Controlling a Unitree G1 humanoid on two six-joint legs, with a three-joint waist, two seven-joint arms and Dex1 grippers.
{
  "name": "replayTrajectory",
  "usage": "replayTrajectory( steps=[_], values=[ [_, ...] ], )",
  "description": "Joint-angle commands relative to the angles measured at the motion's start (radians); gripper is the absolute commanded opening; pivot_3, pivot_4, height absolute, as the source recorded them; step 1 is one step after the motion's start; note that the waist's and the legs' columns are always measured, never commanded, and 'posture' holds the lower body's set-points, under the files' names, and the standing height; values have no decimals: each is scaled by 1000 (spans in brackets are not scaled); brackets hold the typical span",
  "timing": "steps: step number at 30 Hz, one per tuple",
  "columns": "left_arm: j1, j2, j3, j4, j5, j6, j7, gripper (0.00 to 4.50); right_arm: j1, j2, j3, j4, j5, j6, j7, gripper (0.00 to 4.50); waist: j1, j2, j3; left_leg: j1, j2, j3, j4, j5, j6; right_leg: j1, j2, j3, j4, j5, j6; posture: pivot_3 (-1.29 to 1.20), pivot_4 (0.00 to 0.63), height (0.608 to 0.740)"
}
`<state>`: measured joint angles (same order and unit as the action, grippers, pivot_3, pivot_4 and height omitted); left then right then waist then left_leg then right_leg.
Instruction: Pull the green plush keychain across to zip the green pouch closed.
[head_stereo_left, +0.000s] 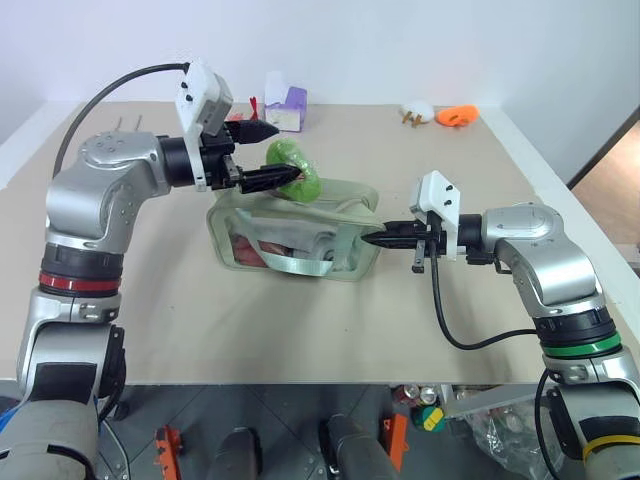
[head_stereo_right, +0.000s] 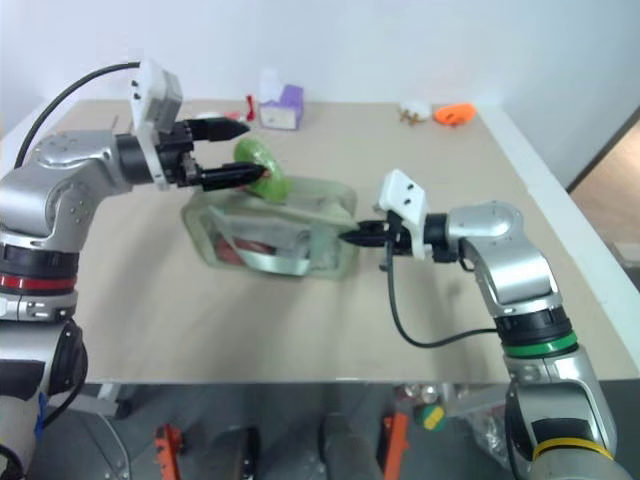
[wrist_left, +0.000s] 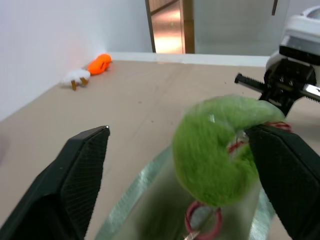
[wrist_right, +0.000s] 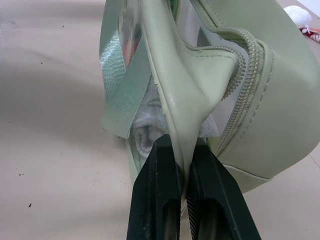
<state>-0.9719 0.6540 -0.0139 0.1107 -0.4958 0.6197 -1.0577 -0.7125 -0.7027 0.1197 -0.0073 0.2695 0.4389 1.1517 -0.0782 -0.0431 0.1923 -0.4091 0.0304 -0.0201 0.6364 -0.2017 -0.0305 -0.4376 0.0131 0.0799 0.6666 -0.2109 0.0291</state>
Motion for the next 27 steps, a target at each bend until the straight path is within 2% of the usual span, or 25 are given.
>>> replayTrajectory(
  steps=[1, 7, 12, 18, 21, 27],
  values=[
    [17, 56, 64, -73, -52, 33, -38, 4450, -12, 3, 4, -16, 4, -6, 6, 0, -1, 0, 0, 0, 0, 0, 0, 0, 0, 0, 0, 0, 0, 0, 0, 0, 150, 740],
    [38, 69, 75, -99, -63, 58, -20, 4450, -21, 6, 9, -9, 1, -9, 12, 0, 0, 0, 0, 0, 0, 0, 0, 0, 0, 0, 0, -1, 0, 0, 0, 0, 150, 740],
    [33, 67, 144, -103, -116, 90, 22, 4450, -23, 8, 12, -11, 3, -7, 15, 0, -1, 0, 0, 0, 0, 0, 0, 0, 0, 0, 0, 0, 0, 0, 0, 0, 150, 740],
    [147, 173, 202, -116, -126, 95, -23, 4450, -15, 6, 12, -22, 5, -1, 14, 0, -3, 0, 0, 1, 1, 0, -1, 0, 0, 0, 1, 0, 1, 0, 0, 0, 150, 740],
    [208, 228, 191, -83, -76, 59, -37, 4450, -15, 8, 14, -19, 4, -1, 14, 0, -3, 0, 0, 0, 1, -1, 0, 0, 0, 0, 1, -1, 1, 0, -1, 0, 150, 740],
    [314, 258, 180, -91, -61, 46, -69, 4450, -16, 14, 17, -22, 5, 1, 12, 0, -2, 0, 0, 1, 1, 0, 0, 0, 0, 0, 0, -1, 0, 0, -1, 0, 150, 740]
  ],
)
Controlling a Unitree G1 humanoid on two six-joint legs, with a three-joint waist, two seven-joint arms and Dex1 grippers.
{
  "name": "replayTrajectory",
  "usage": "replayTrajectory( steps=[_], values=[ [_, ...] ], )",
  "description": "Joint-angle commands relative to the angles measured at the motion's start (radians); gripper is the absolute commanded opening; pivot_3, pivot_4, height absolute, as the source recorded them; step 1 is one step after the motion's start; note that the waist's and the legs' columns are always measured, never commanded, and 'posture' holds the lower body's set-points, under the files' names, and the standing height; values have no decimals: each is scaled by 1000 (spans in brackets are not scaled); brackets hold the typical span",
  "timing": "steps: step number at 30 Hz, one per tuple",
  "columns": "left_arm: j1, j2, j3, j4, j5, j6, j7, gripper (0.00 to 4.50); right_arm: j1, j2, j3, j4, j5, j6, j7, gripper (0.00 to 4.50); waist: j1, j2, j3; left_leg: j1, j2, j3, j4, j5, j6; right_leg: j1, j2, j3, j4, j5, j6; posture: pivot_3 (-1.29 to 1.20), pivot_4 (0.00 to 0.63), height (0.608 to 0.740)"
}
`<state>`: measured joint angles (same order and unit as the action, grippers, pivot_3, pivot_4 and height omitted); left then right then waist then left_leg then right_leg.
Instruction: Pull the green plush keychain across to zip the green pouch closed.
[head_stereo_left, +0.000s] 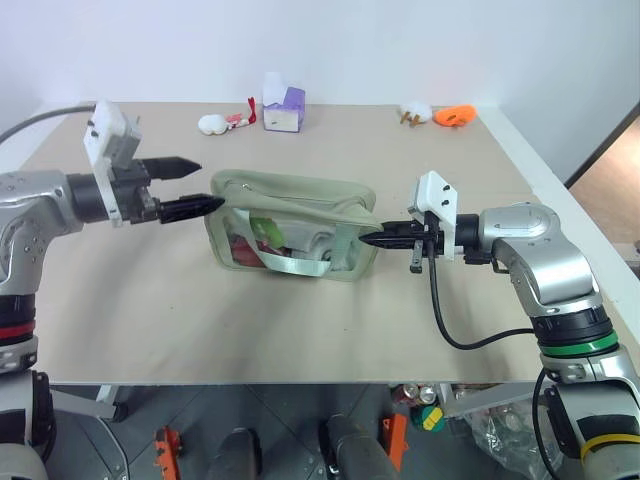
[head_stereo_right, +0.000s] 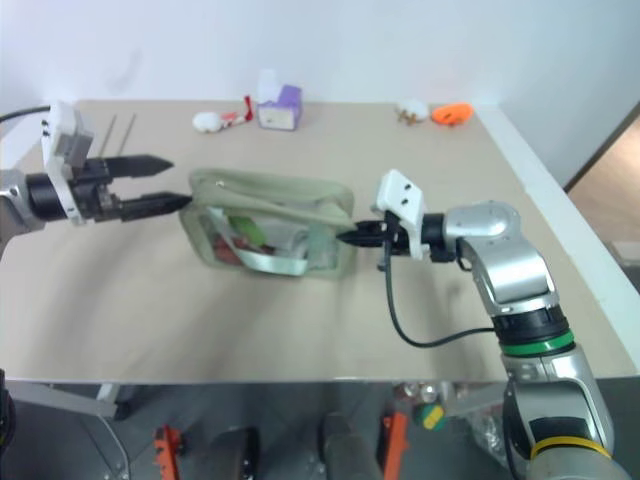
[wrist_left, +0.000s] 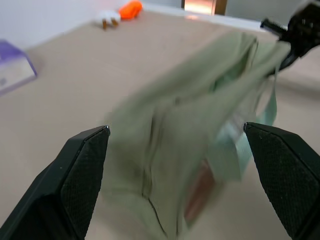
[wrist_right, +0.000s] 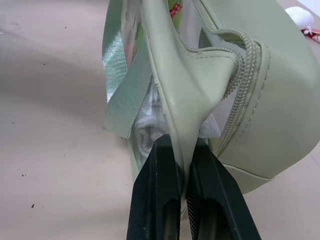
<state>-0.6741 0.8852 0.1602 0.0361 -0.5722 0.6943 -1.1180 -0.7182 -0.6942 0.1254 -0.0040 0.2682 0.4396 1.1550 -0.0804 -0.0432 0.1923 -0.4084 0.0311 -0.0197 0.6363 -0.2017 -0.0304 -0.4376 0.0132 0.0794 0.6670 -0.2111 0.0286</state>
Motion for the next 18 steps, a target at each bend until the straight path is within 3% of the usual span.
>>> replayTrajectory(
  steps=[1, 9, 18],
  values=[
    [28, 22, 2, -11, 23, -31, -7, 4450, -10, 7, 11, -27, 7, 1, 8, 0, 0, 0, 0, 0, 0, 0, 0, 0, 0, 0, 0, 0, 0, 0, 0, 0, 150, 740],
    [50, -48, -27, 26, 48, -61, 16, 4450, -3, 0, 6, -38, 8, 6, 7, 0, 0, 0, 0, 0, 0, 0, 0, 0, 0, 0, 0, 0, 0, 0, 0, 0, 150, 740],
    [33, -154, -5, 9, 5, -47, 71, 1563, 4, -9, -1, -48, 10, 15, 6, 0, 0, 0, 0, 0, 0, 0, 0, 0, 0, 0, 0, 0, 0, 0, 0, 0, 150, 740]
  ],
)
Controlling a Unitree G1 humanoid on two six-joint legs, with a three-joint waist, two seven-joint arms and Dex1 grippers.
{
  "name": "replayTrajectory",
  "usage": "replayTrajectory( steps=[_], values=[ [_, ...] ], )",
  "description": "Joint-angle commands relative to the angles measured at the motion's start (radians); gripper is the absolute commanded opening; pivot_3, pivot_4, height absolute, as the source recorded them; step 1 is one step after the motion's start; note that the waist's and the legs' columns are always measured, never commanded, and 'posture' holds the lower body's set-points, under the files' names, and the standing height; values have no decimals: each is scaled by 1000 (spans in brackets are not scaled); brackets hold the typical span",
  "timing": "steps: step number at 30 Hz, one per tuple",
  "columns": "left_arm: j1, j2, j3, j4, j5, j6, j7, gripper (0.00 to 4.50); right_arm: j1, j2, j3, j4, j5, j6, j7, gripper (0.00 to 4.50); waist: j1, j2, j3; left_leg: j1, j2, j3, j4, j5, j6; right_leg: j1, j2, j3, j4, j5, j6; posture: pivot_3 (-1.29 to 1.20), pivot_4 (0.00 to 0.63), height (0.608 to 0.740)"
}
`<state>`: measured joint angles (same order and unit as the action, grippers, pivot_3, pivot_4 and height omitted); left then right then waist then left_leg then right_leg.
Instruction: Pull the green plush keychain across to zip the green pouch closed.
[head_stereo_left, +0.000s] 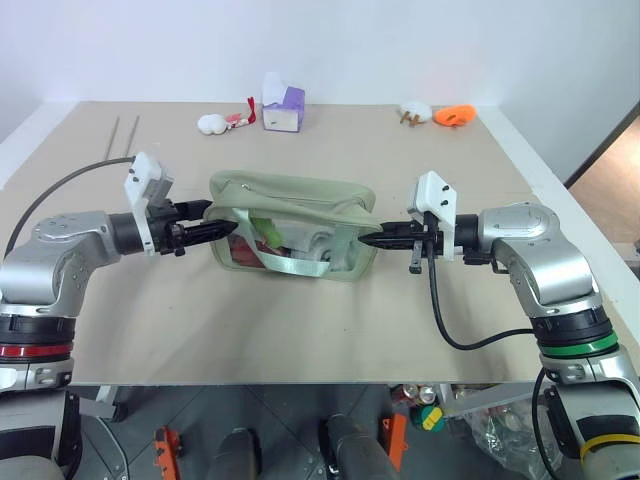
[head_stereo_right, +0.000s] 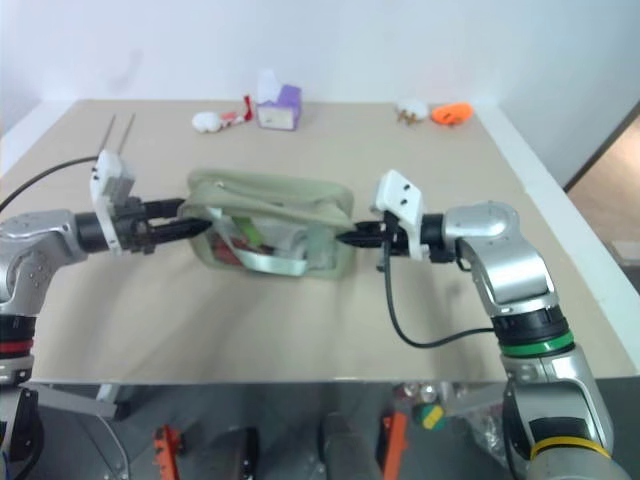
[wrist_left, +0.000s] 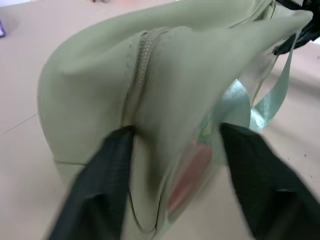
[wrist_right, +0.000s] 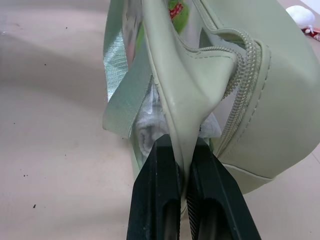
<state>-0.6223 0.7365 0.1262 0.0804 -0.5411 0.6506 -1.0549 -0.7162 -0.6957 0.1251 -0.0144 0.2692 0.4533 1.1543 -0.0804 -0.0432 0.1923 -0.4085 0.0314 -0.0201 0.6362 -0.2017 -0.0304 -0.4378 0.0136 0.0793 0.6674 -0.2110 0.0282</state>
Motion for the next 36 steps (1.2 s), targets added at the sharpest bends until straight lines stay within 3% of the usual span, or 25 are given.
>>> replayTrajectory(
  steps=[1, 5, 9, 14, 20, 21, 22, 25, 28, 32, 36],
  values=[
    [-16, -7, 28, -39, -27, -3, 10, 1186, 2, -8, -1, -38, 9, 2, 6, 0, 0, 0, 0, 0, 0, 0, 0, 0, 0, 0, 0, 0, 0, 0, 0, 0, 150, 740],
    [5, -7, 25, -55, -25, 6, 33, 49, 2, -9, -2, -33, 7, 1, 3, 0, 1, 0, 0, 0, -1, 0, 0, 0, 0, 0, -1, 0, 0, 0, 0, 0, 150, 740],
    [26, -4, 26, -75, -30, 10, 38, 49, -2, -8, -13, -21, 23, 36, -1, 0, 3, 0, 0, 0, -1, 0, 0, 0, 0, 0, -1, 0, 0, 0, 0, 0, 150, 740],
    [41, -6, 25, -89, -32, 8, 48, 0, -2, -37, -61, -47, 113, 116, 54, 1615, 5, 0, 0, 0, -1, 0, 0, 0, 0, 1, -1, 0, 0, 0, 0, 0, 150, 740],
    [43, -9, 24, -96, -35, 6, 58, 0, -14, -106, -112, 7, 96, 78, 39, 3682, 7, 0, 0, -1, -1, 0, 0, 0, 0, 1, -1, 0, 0, 0, 1, 0, 150, 740],
    [43, -9, 24, -97, -36, 7, 60, 0, -22, -121, -123, 27, 85, 59, 32, 3798, 6, 0, 0, -1, -1, 0, 0, 0, 0, 1, -1, 0, -1, 0, 1, 0, 150, 740],
    [44, -10, 24, -99, -37, 6, 62, 0, -37, -134, -140, 50, 86, 48, 32, 4339, 6, 0, 0, 0, -1, 0, 0, 0, 0, 1, -1, 0, -1, 0, 1, 0, 150, 740],
    [43, -10, 23, -102, -39, 6, 66, 0, -102, -142, -181, 114, 97, 21, 14, 4339, 5, 0, 0, 0, -1, 0, 0, 0, 0, 1, -1, 0, 0, 0, 1, 0, 150, 740],
    [44, -12, 22, -102, -39, 3, 67, 0, -245, -75, -207, 191, 112, 19, -70, 4339, 2, 1, 0, 0, -1, 1, 0, 0, 0, 0, -1, 1, 0, 0, 1, 0, 150, 740],
    [46, -17, 17, -106, -36, 0, 69, 0, -393, 48, -135, 268, 25, 3, -199, 4339, 2, 0, 0, 1, 0, 1, 0, 0, 0, 0, -1, 1, 0, 1, 0, 0, 150, 740],
    [48, -20, 19, -117, -38, 2, 74, 0, -441, 138, -59, 235, -39, -27, -250, 4339, 6, 0, 0, -1, -1, 0, 0, 0, 0, 0, -1, 0, -1, 0, 1, 0, 150, 740]
  ],
)
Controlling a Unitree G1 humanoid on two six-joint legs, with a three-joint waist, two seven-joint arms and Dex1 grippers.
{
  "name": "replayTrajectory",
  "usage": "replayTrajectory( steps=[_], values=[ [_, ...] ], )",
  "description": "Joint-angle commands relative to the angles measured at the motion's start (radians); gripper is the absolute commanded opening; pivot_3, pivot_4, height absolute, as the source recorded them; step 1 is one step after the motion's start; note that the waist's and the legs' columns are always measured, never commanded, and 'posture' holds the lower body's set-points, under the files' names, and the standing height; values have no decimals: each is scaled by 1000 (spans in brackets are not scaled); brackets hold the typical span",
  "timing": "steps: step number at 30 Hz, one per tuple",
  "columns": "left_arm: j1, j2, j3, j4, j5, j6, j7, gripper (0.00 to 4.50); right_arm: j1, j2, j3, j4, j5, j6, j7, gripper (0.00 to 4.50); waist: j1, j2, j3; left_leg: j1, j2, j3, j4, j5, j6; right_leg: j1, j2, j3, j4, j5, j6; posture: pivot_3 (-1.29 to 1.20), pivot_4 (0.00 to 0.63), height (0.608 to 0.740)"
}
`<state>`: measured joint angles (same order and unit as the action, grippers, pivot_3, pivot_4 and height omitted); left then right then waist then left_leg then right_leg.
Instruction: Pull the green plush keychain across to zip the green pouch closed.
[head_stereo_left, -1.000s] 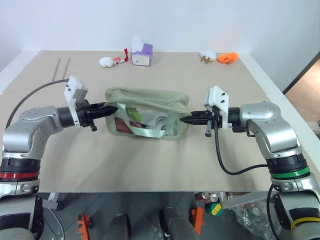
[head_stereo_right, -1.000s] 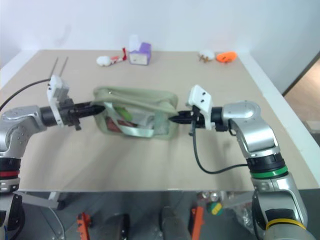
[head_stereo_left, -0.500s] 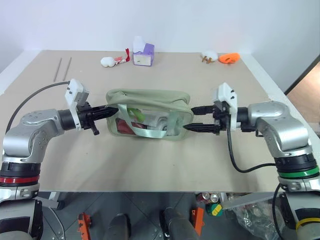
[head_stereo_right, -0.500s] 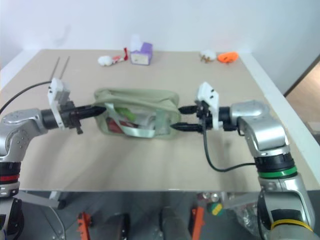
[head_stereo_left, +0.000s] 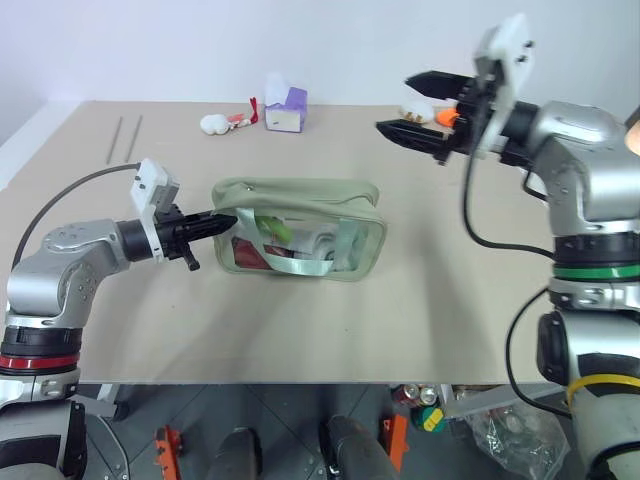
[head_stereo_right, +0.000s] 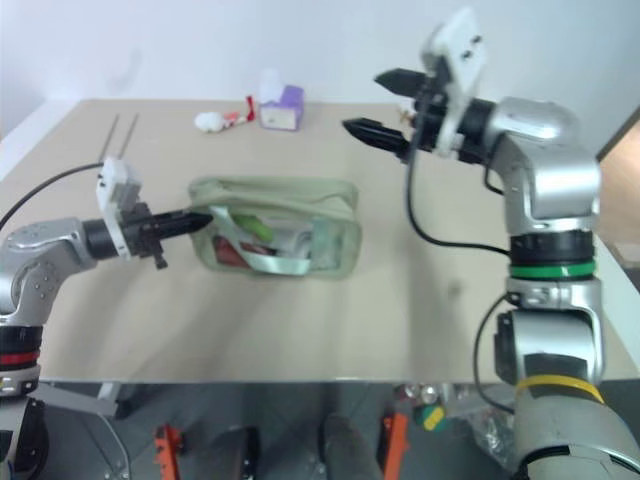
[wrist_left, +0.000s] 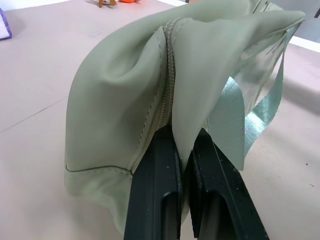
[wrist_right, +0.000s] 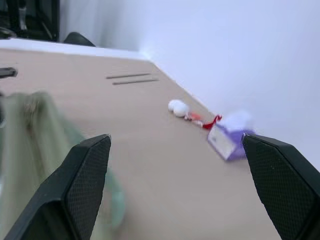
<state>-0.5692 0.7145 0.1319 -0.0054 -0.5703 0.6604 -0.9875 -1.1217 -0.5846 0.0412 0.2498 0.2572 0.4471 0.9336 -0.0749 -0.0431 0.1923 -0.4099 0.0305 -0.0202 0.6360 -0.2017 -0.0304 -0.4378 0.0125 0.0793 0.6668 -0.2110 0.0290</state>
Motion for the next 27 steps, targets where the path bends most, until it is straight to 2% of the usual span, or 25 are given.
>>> replayTrajectory(
  steps=[1, 7, 8, 19, 27],
  values=[
    [-3, 1, 15, -36, -10, -6, 9, 0, -40, 43, 39, -50, -31, -28, -24, 4339, 1, 0, 0, -2, 0, 0, 0, 0, 0, -1, -1, 0, 0, 0, 0, 0, 150, 740],
    [19, 2, 26, -67, -21, 1, 22, 0, -38, 80, 78, -97, -37, -75, 15, 4339, 3, 0, 0, -8, -1, -1, 1, 0, 0, -5, -3, -1, -1, 2, -4, 0, 150, 740],
    [21, 3, 27, -69, -22, 0, 24, 0, -36, 84, 79, -96, -37, -79, 22, 4129, 3, 0, 0, -8, -1, -2, 1, 0, 0, -5, -3, -2, -1, 2, -4, 0, 150, 740],
    [37, 4, 33, -81, -33, -5, 40, 0, -15, 78, 103, -88, -37, -101, 104, 448, 2, 0, 0, -6, 0, -2, 1, 0, 0, -4, -1, -3, 0, 1, -1, 0, 150, 740],
    [29, 1, 32, -78, -32, -8, 45, 0, -19, 81, 147, -33, -79, -172, 160, 448, 2, 0, 0, -6, 0, -2, 1, 0, 0, -4, -1, -3, 0, 1, -1, 0, 150, 740]
  ],
)
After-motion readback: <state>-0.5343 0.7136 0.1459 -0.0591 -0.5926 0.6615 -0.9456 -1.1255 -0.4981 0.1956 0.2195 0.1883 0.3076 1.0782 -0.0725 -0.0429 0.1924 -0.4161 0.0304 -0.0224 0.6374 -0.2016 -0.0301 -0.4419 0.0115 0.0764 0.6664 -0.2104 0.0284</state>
